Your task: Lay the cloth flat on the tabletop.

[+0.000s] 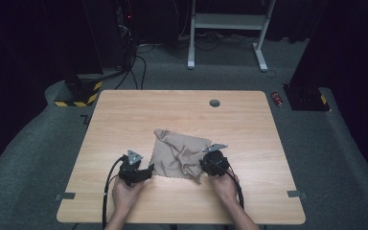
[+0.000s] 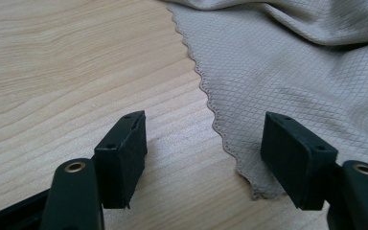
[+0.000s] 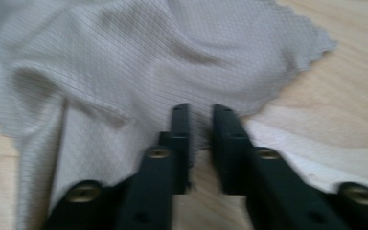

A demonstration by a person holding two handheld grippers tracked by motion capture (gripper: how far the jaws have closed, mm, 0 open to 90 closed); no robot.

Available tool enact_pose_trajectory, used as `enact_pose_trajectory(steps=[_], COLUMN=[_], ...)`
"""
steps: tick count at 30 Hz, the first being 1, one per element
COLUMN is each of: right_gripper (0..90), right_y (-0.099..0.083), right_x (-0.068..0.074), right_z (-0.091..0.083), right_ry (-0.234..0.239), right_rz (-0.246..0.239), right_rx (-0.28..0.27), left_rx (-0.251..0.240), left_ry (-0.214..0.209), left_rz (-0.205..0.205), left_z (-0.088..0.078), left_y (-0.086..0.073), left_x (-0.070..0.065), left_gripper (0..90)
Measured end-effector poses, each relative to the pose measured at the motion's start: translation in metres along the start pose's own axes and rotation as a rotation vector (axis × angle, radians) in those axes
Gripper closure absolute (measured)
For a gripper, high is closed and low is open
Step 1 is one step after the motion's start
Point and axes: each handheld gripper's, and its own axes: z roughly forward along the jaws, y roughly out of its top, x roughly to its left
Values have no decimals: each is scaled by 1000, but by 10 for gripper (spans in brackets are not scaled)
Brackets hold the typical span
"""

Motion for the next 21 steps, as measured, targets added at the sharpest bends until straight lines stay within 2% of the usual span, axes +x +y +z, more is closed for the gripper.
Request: enact_pose_trajectory(steps=[1, 2, 4, 5, 8, 10, 11, 12, 14, 16, 18, 19, 20, 21], right_gripper=[889, 899, 900, 900, 900, 900, 900, 900, 900, 900, 897, 766, 766, 691], right_y=[1, 3, 4, 6, 9, 12, 17, 17, 22, 21, 19, 16, 16, 16], right_x=[0, -2, -2, -1, -6, -10, -20, -20, -31, -38, -40, -37, -37, -30], right_z=[0, 1, 2, 2, -2, -5, -13, -13, -18, -16, -14, -9, -9, -4], right_ry=[-6, -5, -5, -19, -45, -53, -70, -70, -81, -64, -54, -15, -15, 5], right_rz=[-7, -4, -6, -39, -58, -51, -34, -34, -8, 32, 43, 51, 51, 43], right_rx=[6, 13, 16, 22, 23, 14, -12, -12, -31, -30, -23, -42, -42, -41], left_rx=[0, 0, 0, 0, -1, 0, -2, -2, 0, -1, 0, 0, 0, 0], left_ry=[0, 0, 0, 0, 0, -1, 0, 0, -1, -1, -1, -1, -1, -1], left_rz=[0, 0, 1, 1, 1, 1, 1, 1, 1, -1, 1, 1, 1, 1], left_z=[0, 0, 0, 0, 0, 0, 0, 0, 0, 0, 0, 0, 0, 0], left_y=[0, 0, 0, 0, 0, 0, 0, 0, 0, 0, 0, 0, 0, 0], left_x=[0, 0, 0, 0, 0, 0, 0, 0, 0, 0, 0, 0, 0, 0], left_gripper=[331, 331, 333, 333, 333, 333, 333, 333, 333, 333, 333, 333, 333, 333])
